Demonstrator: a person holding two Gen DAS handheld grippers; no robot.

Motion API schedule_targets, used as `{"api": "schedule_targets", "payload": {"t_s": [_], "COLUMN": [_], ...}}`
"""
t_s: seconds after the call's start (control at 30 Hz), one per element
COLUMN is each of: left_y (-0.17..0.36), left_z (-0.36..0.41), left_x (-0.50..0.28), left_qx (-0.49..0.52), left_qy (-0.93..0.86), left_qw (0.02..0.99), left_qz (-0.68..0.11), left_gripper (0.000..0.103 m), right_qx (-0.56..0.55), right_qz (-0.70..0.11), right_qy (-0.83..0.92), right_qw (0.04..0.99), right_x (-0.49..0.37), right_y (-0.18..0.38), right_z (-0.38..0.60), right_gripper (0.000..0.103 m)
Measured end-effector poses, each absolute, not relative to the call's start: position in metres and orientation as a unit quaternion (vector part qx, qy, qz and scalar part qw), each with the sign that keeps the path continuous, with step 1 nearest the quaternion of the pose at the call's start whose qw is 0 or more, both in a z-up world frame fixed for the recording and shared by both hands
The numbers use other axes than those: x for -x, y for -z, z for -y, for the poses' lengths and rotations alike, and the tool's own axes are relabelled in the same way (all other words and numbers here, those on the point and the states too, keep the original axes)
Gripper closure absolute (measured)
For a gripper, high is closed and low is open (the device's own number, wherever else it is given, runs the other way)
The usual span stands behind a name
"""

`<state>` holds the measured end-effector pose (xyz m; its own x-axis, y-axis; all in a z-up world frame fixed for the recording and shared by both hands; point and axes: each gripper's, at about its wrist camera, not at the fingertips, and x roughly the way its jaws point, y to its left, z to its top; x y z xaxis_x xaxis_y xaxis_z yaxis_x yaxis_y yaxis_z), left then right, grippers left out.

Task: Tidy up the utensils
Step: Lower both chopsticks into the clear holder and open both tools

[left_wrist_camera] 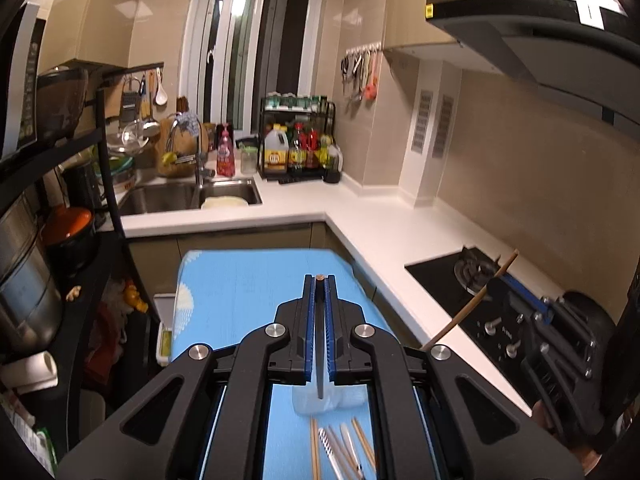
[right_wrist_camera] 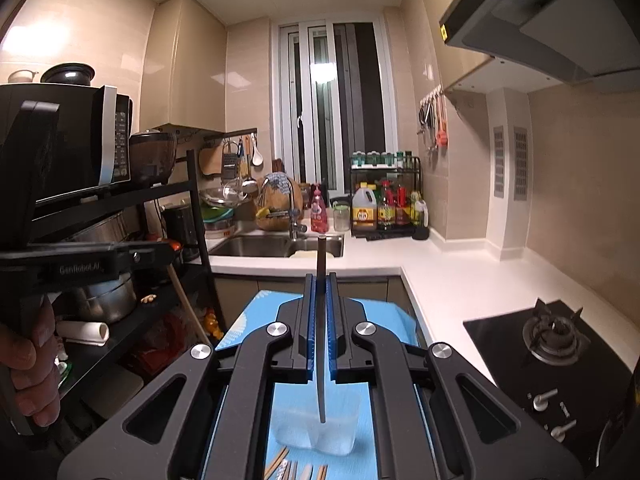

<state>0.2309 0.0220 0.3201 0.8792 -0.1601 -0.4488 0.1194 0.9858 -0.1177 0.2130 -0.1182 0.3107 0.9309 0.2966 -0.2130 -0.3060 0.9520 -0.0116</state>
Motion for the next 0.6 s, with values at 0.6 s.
{"api": "schedule_targets", "payload": {"t_s": [0.6], "left_y": [-0.222], "left_z": [-0.005], "left_x": [-0.325], "left_qx": [0.022], "left_qy": [0.076], "left_qw": [0.935], "left_qz": [-0.347], "left_gripper": [0.098], "right_qx": [0.033], "right_qz": [-0.213], "right_qy": [-0.145], "right_qw": [0.966], "right_x": [-0.305], "right_y": [-0.217], "right_z": [0.109], "right_gripper": [0.098]}}
